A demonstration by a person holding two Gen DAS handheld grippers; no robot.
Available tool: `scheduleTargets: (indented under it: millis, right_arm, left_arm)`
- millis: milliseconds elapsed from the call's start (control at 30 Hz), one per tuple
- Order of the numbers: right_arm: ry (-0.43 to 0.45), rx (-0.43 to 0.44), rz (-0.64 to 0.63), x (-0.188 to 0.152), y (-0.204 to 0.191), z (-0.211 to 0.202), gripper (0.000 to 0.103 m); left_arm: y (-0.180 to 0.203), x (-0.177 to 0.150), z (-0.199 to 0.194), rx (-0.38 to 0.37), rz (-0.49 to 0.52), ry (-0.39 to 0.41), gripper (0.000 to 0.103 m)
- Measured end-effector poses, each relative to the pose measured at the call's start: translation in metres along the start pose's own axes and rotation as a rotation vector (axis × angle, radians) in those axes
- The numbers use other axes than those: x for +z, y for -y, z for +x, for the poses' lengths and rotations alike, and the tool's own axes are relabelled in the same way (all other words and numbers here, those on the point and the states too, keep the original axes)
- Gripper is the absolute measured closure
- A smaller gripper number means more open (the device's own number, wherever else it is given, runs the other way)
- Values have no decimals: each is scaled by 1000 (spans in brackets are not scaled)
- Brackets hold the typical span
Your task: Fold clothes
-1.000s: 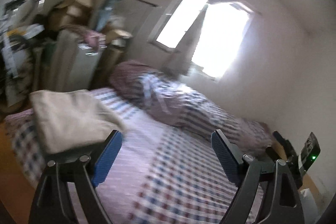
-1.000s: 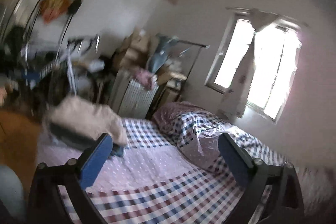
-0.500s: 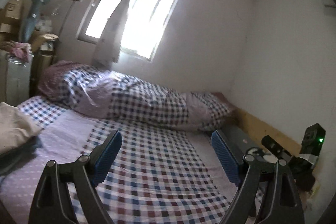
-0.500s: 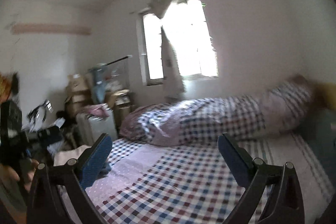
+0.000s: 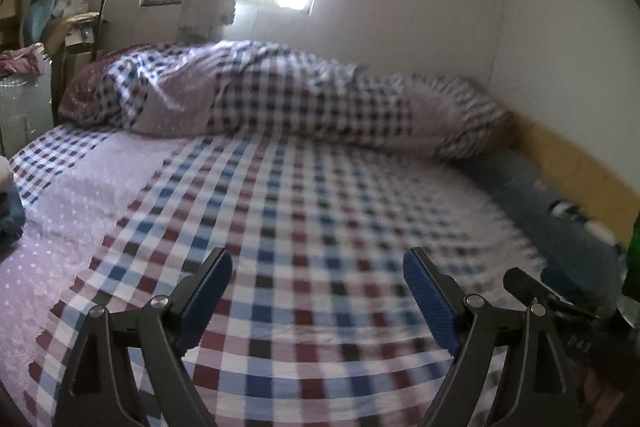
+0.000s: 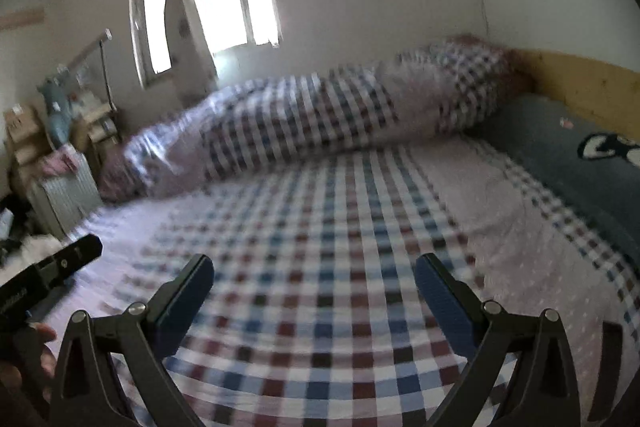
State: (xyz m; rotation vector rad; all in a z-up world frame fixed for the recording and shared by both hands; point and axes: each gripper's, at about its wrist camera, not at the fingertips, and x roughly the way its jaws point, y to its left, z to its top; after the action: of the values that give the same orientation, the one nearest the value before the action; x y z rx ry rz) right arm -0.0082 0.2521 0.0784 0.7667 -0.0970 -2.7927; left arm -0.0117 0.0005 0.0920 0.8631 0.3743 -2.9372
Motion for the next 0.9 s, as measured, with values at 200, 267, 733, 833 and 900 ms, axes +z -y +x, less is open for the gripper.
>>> scheduleTargets:
  millis: [200,267,733,833,900]
  right_arm:
    - [-159,-32,-20,-40,-2,72,0]
    - [-179,-34,-33,-47,-3,82,0]
    - [-242,-44,-9,-74,-12,111,0]
    - [-238,-63,-28,-76,-15,111,0]
    - [-232,-78,-45,-77,-16,110,0]
  left_arm:
    - [-17,-36,52,91,38,-69,13]
    - [-20,-45,68,114,55,-108,13]
    - [-19,-60,86,109,69,-157,13]
    - [-18,-59,85,110,87,-149,13]
    - [-18,-59,84,111,98,-144,13]
